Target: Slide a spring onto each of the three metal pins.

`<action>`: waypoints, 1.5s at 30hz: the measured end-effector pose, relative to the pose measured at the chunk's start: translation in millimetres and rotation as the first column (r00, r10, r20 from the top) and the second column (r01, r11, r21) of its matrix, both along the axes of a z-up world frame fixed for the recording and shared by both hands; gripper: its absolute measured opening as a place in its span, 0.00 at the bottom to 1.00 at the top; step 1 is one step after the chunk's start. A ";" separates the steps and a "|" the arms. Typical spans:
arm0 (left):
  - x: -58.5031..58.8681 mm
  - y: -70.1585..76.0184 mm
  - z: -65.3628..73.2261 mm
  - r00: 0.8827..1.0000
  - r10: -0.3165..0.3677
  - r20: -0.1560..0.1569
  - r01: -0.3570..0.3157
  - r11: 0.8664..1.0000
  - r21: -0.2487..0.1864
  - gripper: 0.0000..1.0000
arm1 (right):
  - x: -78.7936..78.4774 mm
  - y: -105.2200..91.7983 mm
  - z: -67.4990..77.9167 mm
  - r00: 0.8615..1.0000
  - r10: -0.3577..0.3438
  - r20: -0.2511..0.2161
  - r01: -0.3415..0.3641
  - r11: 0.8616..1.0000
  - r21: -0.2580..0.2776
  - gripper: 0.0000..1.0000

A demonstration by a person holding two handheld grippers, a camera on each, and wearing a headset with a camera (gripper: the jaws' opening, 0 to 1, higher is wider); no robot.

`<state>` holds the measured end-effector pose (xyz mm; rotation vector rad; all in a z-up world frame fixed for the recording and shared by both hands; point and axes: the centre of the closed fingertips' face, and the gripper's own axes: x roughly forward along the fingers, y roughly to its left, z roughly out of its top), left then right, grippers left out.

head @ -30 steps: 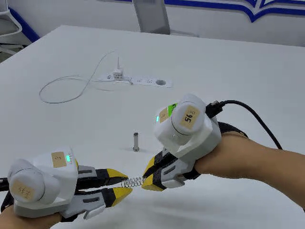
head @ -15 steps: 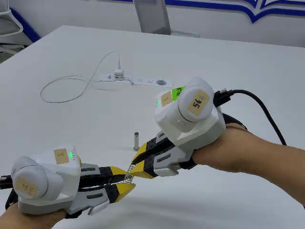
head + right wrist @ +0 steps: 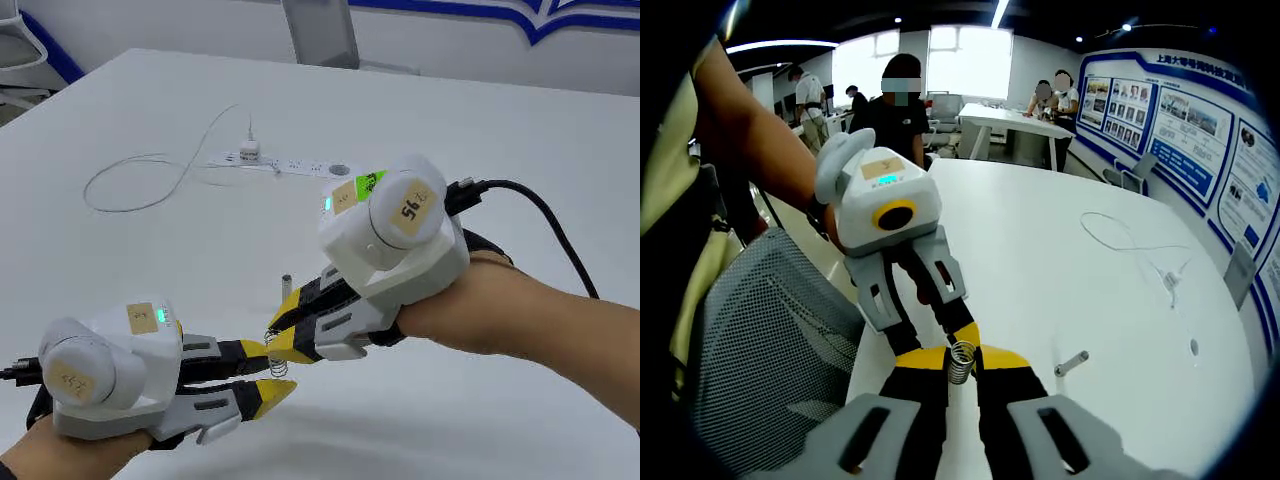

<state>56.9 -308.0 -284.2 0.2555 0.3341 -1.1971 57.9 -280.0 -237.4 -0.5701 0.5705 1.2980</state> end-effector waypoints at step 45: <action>18.1 34.5 2.1 0.982 0.173 -0.081 -0.180 0.981 -0.078 0.57 | 121.3 -14.7 -6.8 0.955 -0.279 0.096 0.272 0.959 0.079 0.11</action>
